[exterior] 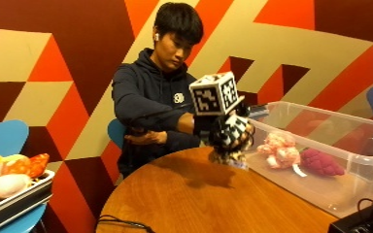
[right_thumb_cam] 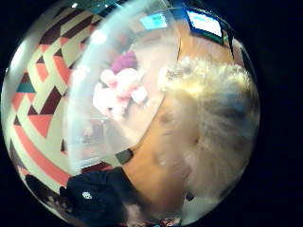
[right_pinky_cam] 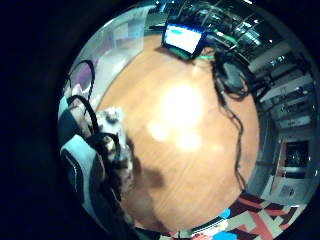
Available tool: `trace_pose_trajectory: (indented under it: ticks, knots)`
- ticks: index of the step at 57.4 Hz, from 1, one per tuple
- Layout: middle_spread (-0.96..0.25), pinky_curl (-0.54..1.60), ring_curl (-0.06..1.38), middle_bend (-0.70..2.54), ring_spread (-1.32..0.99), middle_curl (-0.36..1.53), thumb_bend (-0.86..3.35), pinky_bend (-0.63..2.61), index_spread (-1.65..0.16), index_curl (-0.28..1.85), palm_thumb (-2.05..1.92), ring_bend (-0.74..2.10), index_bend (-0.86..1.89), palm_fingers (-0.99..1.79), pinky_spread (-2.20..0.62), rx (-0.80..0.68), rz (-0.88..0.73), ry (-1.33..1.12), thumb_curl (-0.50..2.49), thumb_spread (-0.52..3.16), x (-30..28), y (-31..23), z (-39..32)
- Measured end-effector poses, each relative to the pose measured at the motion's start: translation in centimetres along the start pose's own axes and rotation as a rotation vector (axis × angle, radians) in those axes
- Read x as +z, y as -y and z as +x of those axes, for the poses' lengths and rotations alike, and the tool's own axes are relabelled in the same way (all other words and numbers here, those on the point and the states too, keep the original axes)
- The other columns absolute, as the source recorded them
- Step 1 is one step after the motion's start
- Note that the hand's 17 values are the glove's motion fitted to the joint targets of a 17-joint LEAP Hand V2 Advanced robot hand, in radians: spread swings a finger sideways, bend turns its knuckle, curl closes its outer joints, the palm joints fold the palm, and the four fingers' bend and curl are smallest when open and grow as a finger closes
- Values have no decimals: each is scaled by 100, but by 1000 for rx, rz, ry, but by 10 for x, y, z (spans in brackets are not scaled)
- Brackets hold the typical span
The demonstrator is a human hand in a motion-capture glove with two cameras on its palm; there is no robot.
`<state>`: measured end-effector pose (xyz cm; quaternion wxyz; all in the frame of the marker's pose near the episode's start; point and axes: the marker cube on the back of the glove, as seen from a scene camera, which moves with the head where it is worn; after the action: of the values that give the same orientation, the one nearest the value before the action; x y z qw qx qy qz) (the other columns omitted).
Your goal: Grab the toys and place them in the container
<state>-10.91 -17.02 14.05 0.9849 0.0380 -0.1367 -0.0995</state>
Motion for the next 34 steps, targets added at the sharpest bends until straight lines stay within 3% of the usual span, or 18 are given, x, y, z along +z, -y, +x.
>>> trace_pose_trajectory:
  ticks: [13,18,34]
  knots:
    - [-20,52,55,95,-28,91,21,113,-42,75,79,137,61,106,-40,14,243,6,94,38,-140,21,-37]
    - [-20,53,56,97,-28,93,21,115,-43,83,79,139,61,104,-40,-49,308,51,97,34,-175,24,-69]
    - [-20,55,60,101,-28,98,21,119,-48,106,77,143,57,99,-39,-131,254,122,107,24,-164,42,-145]
